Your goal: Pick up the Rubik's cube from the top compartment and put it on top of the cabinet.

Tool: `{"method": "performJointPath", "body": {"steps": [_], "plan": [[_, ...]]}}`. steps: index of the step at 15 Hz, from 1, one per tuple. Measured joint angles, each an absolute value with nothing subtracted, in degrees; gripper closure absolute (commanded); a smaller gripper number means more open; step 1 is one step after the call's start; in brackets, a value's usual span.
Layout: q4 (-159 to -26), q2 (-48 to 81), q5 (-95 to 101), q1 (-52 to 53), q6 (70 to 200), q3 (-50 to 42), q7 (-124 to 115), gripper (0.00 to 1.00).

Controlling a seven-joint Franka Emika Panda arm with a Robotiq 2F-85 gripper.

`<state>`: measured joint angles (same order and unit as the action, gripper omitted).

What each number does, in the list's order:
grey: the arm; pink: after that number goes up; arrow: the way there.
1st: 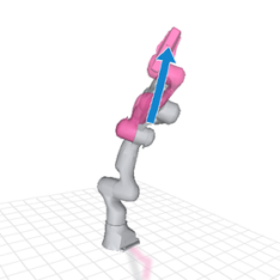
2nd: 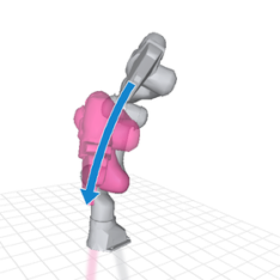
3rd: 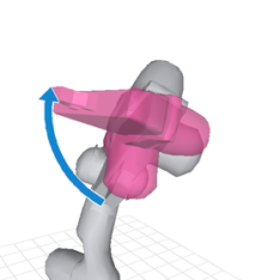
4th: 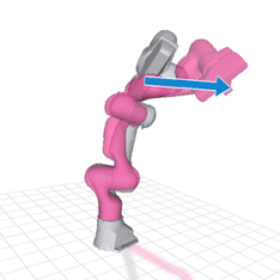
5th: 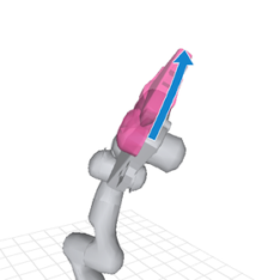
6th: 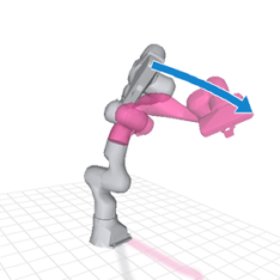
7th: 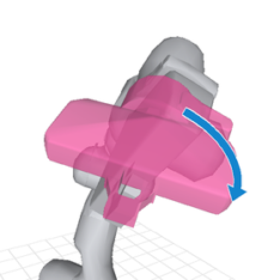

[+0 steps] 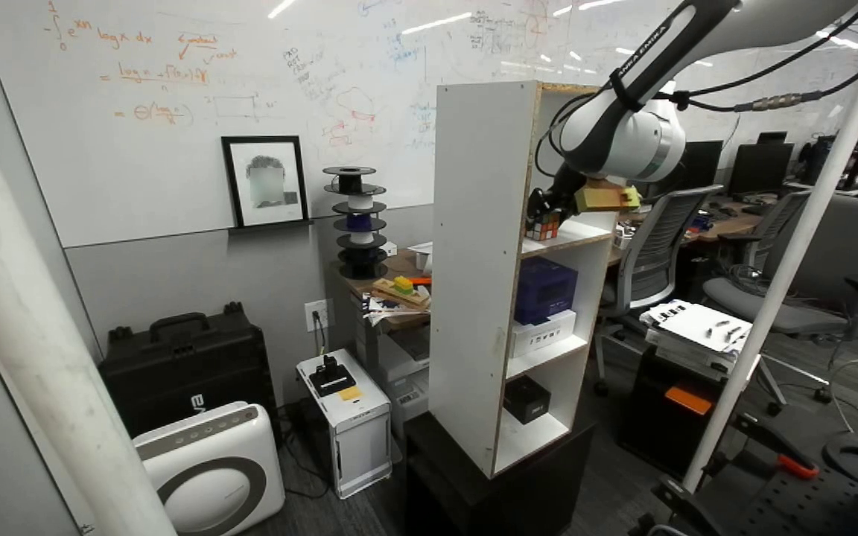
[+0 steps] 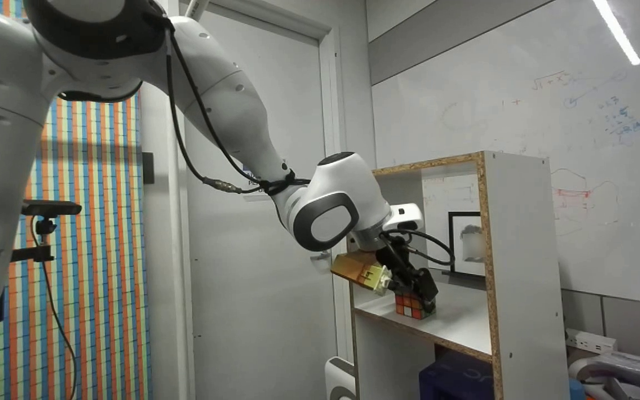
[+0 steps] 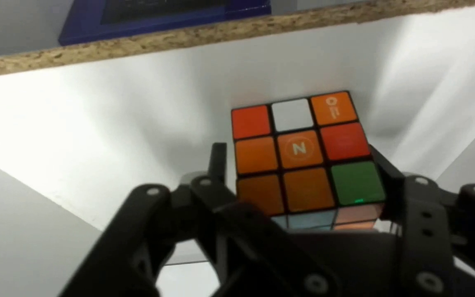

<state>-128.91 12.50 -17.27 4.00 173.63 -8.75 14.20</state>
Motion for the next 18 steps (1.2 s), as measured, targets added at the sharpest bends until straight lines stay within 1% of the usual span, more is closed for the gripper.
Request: {"method": "performJointPath", "body": {"steps": [1,5,7,11,14,18], "plan": [[-128.91,12.48,-17.47,3.77,173.64,-8.33,14.21,0.60],[-132.72,8.68,-17.50,3.67,173.62,-8.46,14.17,0.61],[-137.94,3.66,-15.98,3.14,173.62,-8.64,13.20,0.61],[-149.01,-8.13,-5.32,-0.76,172.93,-8.62,6.49,0.61],[-153.52,-17.44,1.21,-5.34,167.38,-6.50,1.07,0.61],[-153.66,-30.31,0.04,-5.94,157.29,-4.56,-3.04,0.61]]}}
